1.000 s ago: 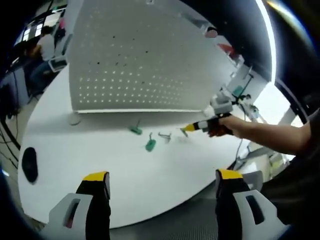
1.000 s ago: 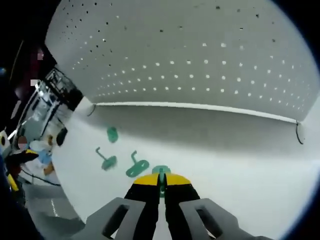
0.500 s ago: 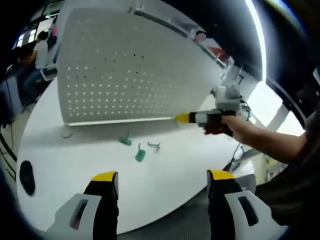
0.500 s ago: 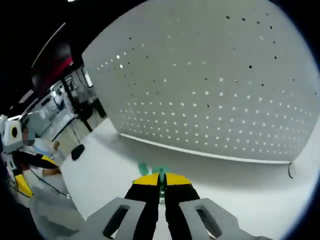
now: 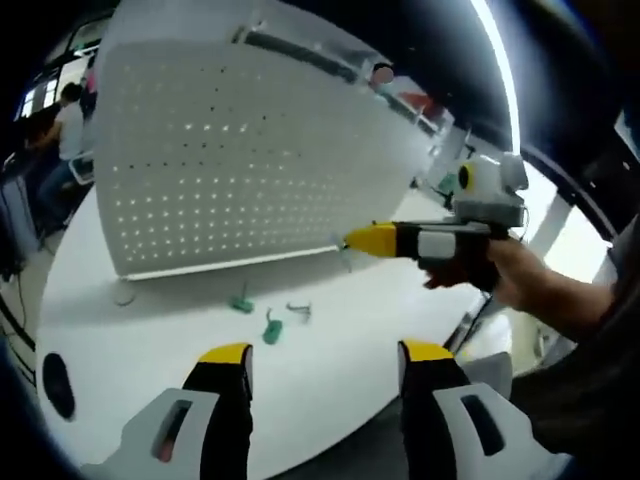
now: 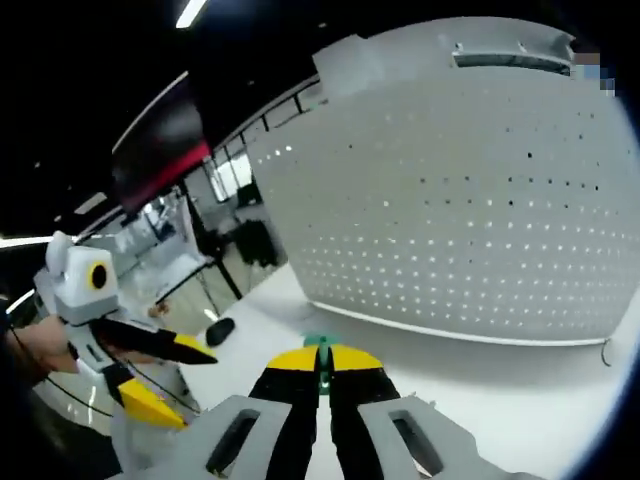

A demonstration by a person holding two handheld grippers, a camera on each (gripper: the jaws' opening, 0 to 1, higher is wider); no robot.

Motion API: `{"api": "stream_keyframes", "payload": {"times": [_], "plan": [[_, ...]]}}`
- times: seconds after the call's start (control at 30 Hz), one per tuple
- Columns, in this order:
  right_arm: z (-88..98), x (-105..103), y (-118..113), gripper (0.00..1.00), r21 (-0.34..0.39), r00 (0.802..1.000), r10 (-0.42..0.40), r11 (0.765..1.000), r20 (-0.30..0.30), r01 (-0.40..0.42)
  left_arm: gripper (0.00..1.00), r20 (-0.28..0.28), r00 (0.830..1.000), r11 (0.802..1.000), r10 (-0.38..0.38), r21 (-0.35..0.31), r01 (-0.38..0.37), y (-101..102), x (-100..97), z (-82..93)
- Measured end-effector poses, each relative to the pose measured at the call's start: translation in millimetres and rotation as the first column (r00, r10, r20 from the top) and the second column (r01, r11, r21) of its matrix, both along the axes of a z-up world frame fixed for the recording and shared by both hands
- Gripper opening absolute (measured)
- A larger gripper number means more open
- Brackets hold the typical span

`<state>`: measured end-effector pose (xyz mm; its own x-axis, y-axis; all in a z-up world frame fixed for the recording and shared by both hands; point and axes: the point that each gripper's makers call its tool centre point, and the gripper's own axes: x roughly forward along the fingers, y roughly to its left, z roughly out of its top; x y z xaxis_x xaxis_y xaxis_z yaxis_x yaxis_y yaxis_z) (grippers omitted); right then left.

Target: Insert the hook assembly into the mounting plate slot until the hook locks in place.

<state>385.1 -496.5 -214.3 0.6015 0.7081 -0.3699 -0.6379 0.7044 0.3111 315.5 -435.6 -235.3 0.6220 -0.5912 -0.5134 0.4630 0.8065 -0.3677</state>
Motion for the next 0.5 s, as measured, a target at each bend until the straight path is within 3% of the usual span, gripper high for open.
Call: {"api": "stream_keyframes", "payload": {"times": [0.2, 0.4, 0.5], "plan": [[9.9, -23, 21, 0.00, 0.086, 0.999, 0.040, 0.995, 0.011, -0.041, 0.50, -0.003, 1.000, 0.999, 0.001, -0.044, -0.001, -5, 2.9, 5.1], [15.8, -36, 26, 0.00, 0.122, 0.999, 0.048, 0.991, 0.026, -0.051, 0.37, 0.013, 1.000, 0.997, 0.004, -0.073, -0.003, -6, 6.8, 10.4], [22.3, -42, 29, 0.00, 0.137, 0.998, 0.053, 0.989, 0.044, -0.058, 0.33, 0.014, 1.000, 0.992, 0.017, -0.123, -0.015, -9, 9.4, 15.5]]}}
